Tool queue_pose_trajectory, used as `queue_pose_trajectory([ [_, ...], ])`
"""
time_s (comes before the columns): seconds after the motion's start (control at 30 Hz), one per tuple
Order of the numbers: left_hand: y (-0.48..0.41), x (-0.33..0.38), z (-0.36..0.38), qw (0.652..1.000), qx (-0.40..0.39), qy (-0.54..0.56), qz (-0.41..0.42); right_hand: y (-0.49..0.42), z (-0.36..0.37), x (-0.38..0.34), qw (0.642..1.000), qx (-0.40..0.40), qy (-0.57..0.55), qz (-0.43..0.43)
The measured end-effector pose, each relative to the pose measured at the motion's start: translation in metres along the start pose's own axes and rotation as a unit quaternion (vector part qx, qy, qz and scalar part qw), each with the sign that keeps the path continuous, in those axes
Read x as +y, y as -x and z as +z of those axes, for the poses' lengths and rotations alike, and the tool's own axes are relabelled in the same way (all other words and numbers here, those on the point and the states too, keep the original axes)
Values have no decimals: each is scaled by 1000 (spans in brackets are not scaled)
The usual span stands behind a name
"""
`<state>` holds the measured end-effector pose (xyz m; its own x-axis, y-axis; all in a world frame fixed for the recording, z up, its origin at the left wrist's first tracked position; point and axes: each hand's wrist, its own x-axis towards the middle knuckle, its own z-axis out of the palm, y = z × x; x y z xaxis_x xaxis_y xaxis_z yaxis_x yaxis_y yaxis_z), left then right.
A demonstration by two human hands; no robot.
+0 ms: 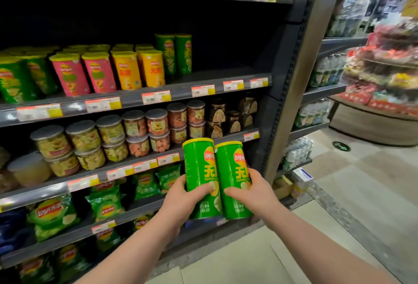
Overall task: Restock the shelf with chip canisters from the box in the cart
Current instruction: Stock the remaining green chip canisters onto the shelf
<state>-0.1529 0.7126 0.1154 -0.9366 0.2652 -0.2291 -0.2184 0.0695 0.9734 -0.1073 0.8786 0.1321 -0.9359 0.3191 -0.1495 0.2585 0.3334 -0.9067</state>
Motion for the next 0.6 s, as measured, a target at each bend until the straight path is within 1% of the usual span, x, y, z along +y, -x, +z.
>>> queue_pose_trajectory([
  [0.13, -37, 16, 19, 999, -34, 25, 5, -32, -24, -6, 1000, 27, 1, -4],
  [0.33, -112, 44, 34, 997, -68, 29, 20, -99, -48, -26, 998, 49, -7, -25],
  [0.53, -175, 77, 24, 997, -44, 24, 67, -169, -47, -54, 997, 47, -8, -52],
  [0.6, -190, 85, 18, 995, -40, 41, 78, -191, -43, -60, 997, 47, -19, -54],
])
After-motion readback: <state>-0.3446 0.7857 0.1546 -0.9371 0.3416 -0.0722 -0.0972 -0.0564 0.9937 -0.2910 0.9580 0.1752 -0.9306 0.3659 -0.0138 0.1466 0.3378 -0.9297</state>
